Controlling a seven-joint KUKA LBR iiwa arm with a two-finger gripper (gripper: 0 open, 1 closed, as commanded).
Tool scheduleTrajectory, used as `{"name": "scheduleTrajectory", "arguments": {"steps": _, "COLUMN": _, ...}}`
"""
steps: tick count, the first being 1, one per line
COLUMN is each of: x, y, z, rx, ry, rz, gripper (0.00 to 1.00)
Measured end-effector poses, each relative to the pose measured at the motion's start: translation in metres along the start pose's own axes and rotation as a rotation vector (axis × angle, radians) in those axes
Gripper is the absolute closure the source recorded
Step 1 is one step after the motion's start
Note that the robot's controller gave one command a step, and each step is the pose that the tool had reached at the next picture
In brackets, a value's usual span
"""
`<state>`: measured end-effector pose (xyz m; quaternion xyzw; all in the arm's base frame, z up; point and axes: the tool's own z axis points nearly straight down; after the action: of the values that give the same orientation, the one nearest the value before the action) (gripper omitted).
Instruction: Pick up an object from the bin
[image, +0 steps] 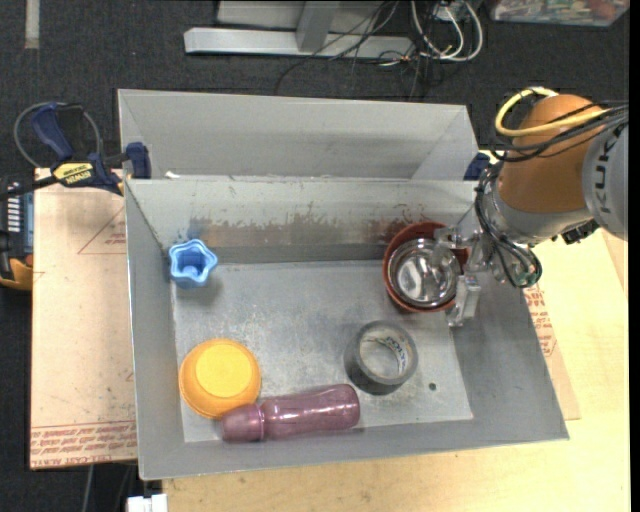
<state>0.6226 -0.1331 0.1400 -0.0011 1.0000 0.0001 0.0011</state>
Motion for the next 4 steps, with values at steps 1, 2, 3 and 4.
{"name": "scheduleTrajectory", "arguments": {"steps": 1, "x": 0.0, "y": 0.0, "z": 0.0, "rx": 0.0, "ry": 0.0, "rz": 0.0, "gripper": 0.0}}
{"name": "scheduleTrajectory", "arguments": {"steps": 2, "x": 0.008, "y": 0.002, "z": 0.065, "rx": -0.001, "ry": 0.001, "rz": -0.212, "gripper": 0.0}}
{"name": "scheduleTrajectory", "arguments": {"steps": 3, "x": 0.002, "y": 0.002, "z": 0.035, "rx": 0.001, "ry": -0.006, "rz": -0.193, "gripper": 0.0}}
{"name": "scheduleTrajectory", "arguments": {"steps": 4, "x": 0.014, "y": -0.002, "z": 0.068, "rx": -0.002, "ry": -0.003, "rz": -0.487, "gripper": 1.0}}
